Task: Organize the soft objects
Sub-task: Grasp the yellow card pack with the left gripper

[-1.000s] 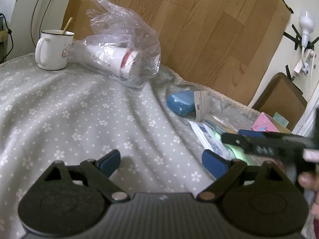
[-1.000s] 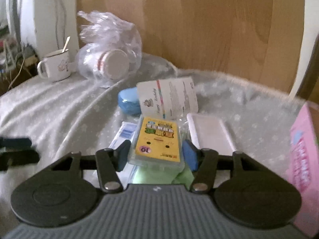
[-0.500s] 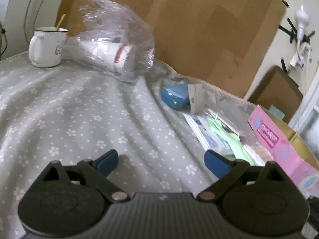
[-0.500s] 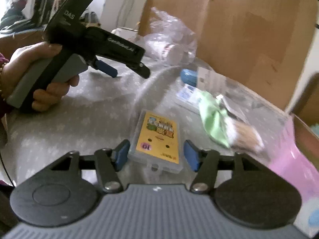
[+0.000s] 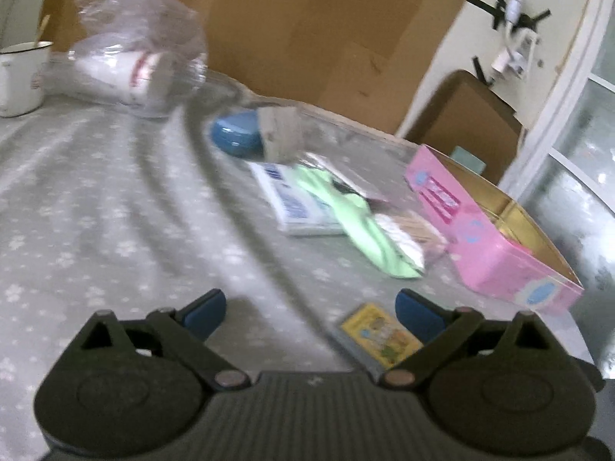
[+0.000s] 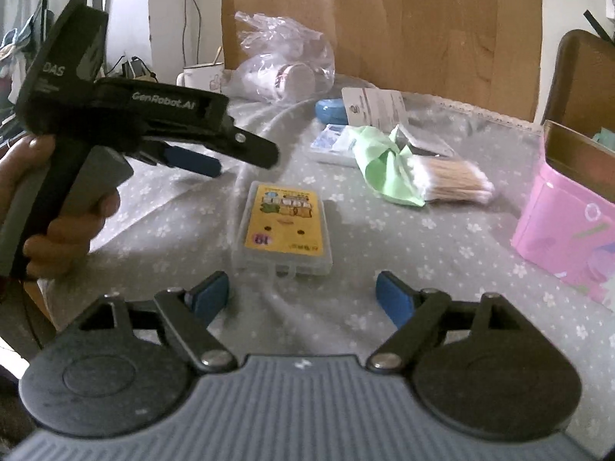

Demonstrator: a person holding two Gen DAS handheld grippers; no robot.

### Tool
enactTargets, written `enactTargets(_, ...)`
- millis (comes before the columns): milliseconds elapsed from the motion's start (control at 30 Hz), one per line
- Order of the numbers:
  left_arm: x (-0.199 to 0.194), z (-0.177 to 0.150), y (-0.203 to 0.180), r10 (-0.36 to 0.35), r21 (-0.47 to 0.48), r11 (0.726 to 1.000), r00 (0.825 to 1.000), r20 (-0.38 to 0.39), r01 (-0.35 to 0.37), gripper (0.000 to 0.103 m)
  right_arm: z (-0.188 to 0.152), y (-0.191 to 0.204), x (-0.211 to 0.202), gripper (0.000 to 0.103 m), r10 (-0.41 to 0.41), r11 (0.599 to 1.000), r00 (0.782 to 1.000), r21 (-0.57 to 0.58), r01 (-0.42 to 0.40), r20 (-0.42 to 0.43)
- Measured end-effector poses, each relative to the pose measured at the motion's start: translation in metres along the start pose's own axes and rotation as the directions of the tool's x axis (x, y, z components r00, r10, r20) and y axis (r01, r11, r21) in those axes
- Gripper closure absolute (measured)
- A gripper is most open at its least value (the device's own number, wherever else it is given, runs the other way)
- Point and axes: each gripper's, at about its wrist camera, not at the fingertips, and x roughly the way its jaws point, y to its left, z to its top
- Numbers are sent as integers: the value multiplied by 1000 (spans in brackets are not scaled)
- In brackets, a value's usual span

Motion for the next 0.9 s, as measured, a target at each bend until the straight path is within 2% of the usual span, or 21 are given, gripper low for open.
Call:
enactTargets(100,8,1,-9,-13,8,1000,1000,-29,13,4,0,2,3,17,-7,1000,1000,8,7,-2)
enactTargets(200,16,-3,-22,-7,50,999,999,-50,10,11,1,-1,3,18,9,1000,1000,28,-10,5)
enactTargets(267,17,-9,-35,2,109,994,998,-60,5,21,0,-1,2,39,24,1000,1000,20,-24,14)
enactTargets(300,17,-11,-40,-13,126,992,997,-71,22,27,0,-1,1,45,34,999,999,9,-34,20)
enactTargets(367,16,-16,-53,30,168,986,998,-60,-19,26,0,-2,-1,45,46,999,999,17,-46,29)
enactTargets(433,15,-15,-56,36,168,986,997,-61,-25,26,-1,-4,-6,45,49,998,997,34,-51,56)
enactTargets(567,8,-3,-63,-27,113,993,998,-48,32,26,3,-9,-26,45,20,998,988,50,-28,155)
enactTargets(733,15,26,-99,-82,164,983,997,2,81,27,14,-22,-48,47,-80,997,962,39,72,261)
enactTargets(767,18,32,-107,-108,178,978,994,3,105,27,16,-28,-51,57,-116,993,953,36,110,281)
enactTargets(800,23,38,-118,-153,190,970,988,-4,151,27,19,-34,-52,75,-141,990,948,31,138,284)
enactTargets(833,29,42,-130,-185,204,962,983,-10,183,29,21,-41,-54,75,-142,990,949,40,136,282)
enactTargets(900,39,48,-154,-192,260,947,981,-3,186,30,24,-58,-56,75,-180,983,941,83,163,288)
